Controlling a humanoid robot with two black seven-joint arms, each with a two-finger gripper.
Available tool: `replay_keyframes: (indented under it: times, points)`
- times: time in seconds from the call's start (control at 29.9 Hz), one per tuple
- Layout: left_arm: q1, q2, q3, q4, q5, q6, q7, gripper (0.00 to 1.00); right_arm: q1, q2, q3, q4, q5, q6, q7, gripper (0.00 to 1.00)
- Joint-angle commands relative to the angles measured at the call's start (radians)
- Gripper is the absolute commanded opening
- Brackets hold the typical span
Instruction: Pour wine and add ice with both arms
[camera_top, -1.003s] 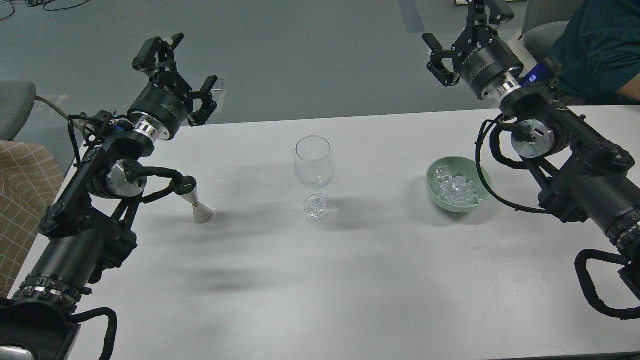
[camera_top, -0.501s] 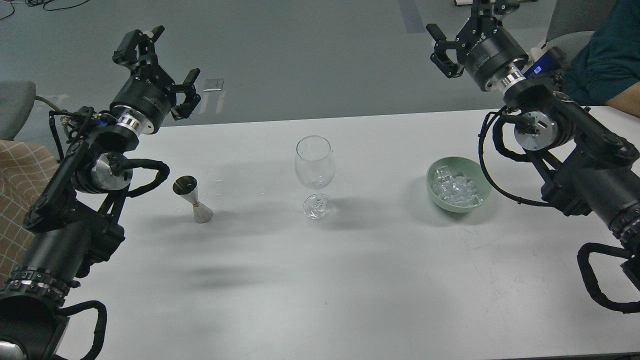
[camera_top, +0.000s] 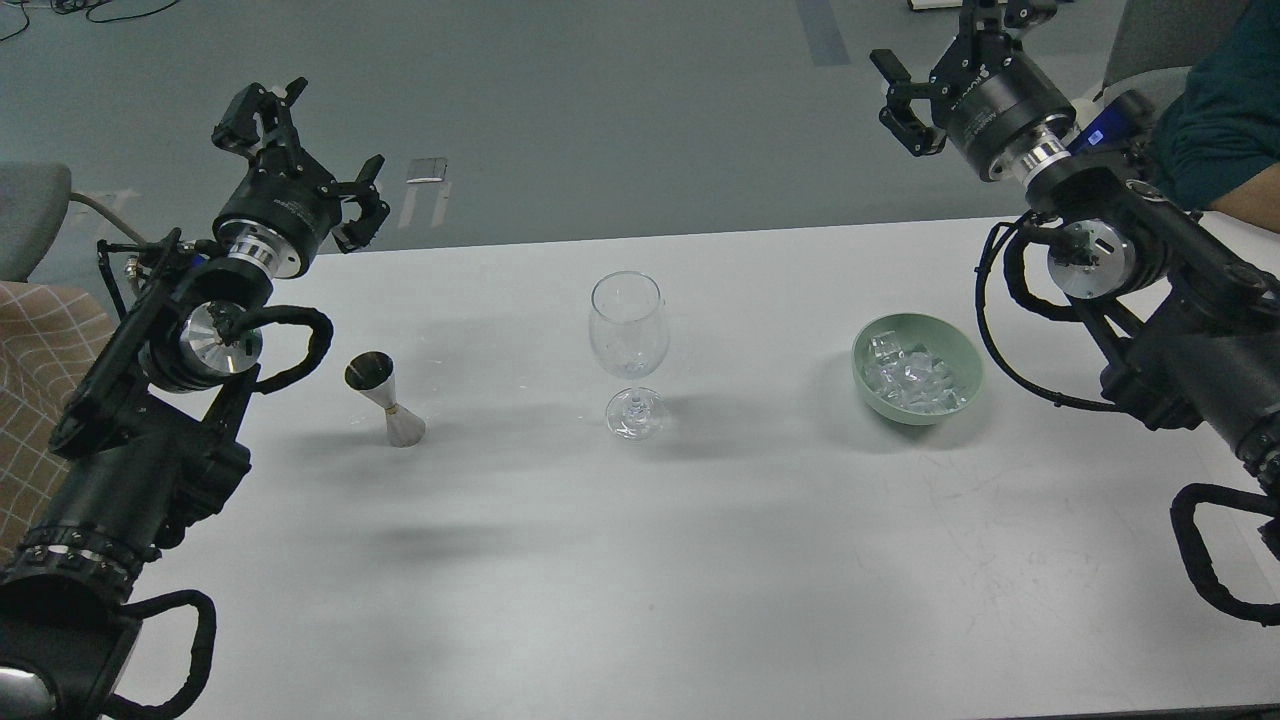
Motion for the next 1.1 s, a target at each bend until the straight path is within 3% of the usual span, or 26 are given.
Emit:
replay_keyframes:
  times: [0.0, 0.27, 1.07]
  points:
    - [0.007, -0.004, 0.001, -0.014, 0.003, -0.011, -0.010, 0.98, -0.006, 0.000, 0.000, 0.000, 0.000, 0.002, 0.002, 1.00]
    - [0.018, 0.002, 0.061, -0.069, 0.012, -0.045, -0.013, 0.98, -0.014, 0.002, -0.001, 0.006, 0.000, 0.006, 0.001, 1.00]
    - [0.033, 0.010, 0.047, -0.129, 0.000, -0.053, 0.008, 0.98, -0.012, 0.005, 0.000, 0.012, 0.000, 0.010, -0.018, 1.00]
